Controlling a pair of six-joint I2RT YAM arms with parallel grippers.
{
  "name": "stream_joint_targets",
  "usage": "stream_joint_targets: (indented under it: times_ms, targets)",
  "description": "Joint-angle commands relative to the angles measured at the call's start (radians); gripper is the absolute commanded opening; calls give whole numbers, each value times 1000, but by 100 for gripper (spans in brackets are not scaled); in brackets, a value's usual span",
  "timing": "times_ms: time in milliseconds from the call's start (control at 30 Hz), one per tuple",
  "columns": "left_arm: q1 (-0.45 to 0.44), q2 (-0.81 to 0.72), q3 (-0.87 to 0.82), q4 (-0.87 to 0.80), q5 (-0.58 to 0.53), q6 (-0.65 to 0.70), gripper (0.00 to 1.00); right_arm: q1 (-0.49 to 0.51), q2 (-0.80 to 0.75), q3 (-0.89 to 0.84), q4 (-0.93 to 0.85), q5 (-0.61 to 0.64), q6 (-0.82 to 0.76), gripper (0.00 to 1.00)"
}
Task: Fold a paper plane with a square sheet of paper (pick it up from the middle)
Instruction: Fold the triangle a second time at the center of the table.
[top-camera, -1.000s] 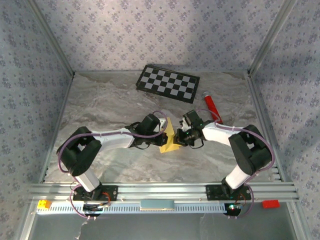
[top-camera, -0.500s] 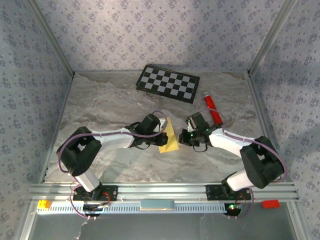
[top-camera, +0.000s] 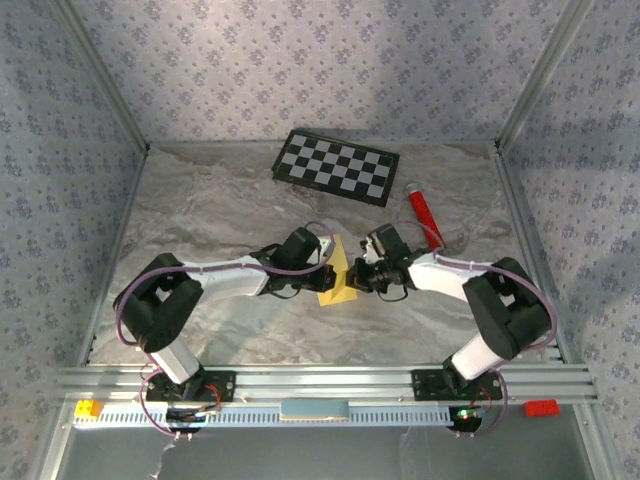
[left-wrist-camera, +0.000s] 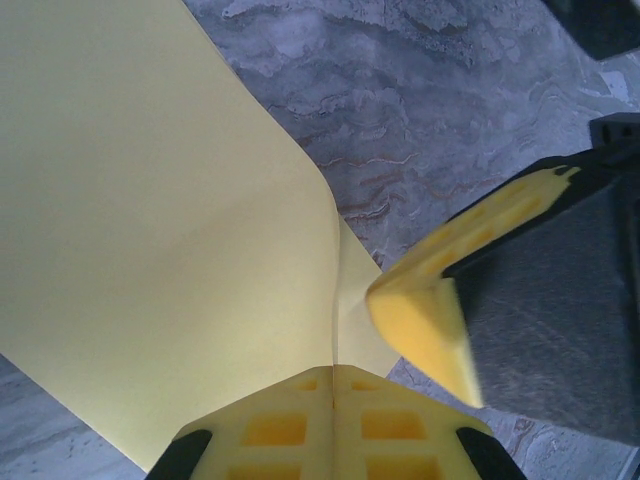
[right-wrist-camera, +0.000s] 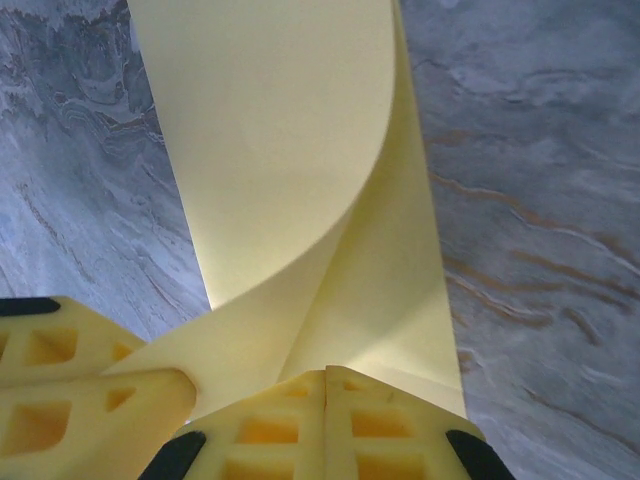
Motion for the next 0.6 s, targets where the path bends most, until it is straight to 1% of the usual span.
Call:
stream_joint_targets:
  times_ms: [0, 133, 233, 567]
  targets:
    - [-4, -12, -4, 12, -4, 1, 0, 14, 33, 43, 13, -22, 10, 3]
    - [-3, -10, -6, 13, -7, 1, 0, 15, 77, 67, -66, 29, -27, 2]
    - [1, -7, -4, 9, -9, 5, 0, 14, 94, 55, -107, 74, -52, 1]
    - [35, 20, 6, -9, -13, 35, 0, 6, 120, 50, -176, 108, -98, 0]
